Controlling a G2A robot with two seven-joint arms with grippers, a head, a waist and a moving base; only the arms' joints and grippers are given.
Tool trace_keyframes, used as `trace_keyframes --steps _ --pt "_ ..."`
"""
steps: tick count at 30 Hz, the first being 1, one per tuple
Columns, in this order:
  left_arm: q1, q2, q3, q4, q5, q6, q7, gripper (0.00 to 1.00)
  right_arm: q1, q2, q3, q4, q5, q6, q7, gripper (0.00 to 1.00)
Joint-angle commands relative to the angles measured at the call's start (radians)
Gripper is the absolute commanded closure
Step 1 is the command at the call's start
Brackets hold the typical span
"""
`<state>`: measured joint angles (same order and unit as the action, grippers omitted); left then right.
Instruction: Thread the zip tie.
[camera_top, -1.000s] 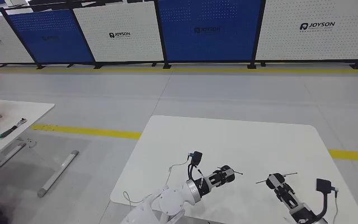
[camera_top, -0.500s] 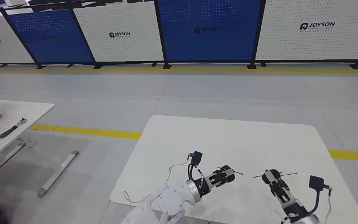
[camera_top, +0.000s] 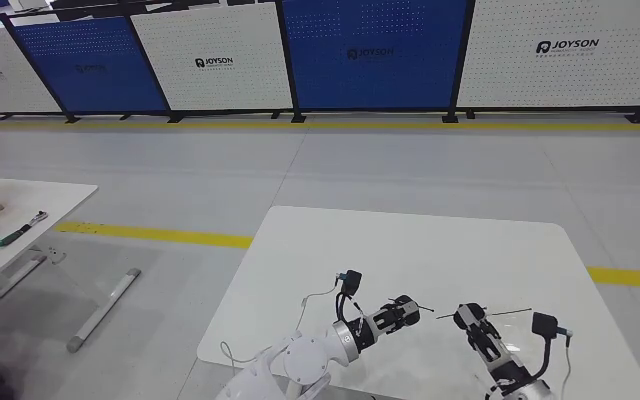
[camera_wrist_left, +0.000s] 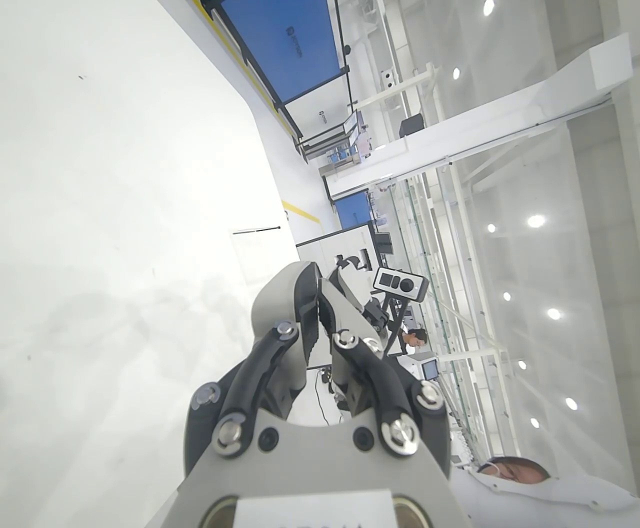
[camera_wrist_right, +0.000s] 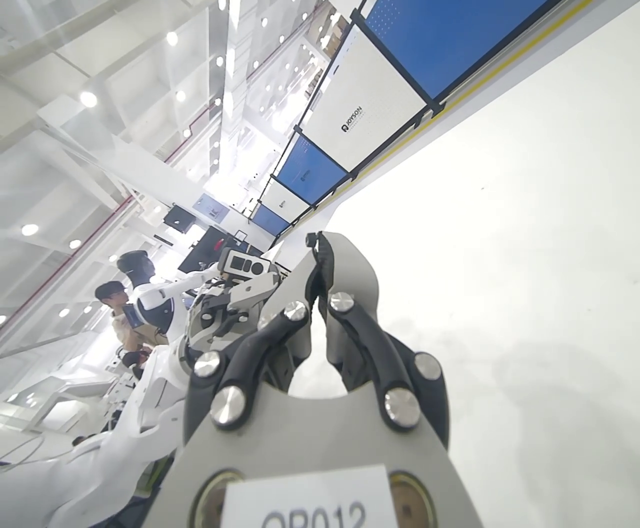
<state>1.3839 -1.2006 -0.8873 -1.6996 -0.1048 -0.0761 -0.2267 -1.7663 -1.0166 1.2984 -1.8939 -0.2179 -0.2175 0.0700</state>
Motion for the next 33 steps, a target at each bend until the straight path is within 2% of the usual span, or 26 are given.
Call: trace_keyframes --steps 1,27,33 --pt "0.000 0.000 0.000 0.000 0.000 0.000 0.000 1.00 0.003 -0.002 0.002 0.000 0.009 0.003 -0.010 1.00" --pt "0.000 0.000 0.000 0.000 0.000 0.000 0.000 1.00 0.036 -0.032 -0.016 0.014 -0.032 0.043 -0.013 1.00" --pt "0.000 0.000 0.000 0.000 0.000 0.000 0.000 1.00 0.035 -0.037 -0.005 0.022 -0.012 0.028 -0.007 1.00"
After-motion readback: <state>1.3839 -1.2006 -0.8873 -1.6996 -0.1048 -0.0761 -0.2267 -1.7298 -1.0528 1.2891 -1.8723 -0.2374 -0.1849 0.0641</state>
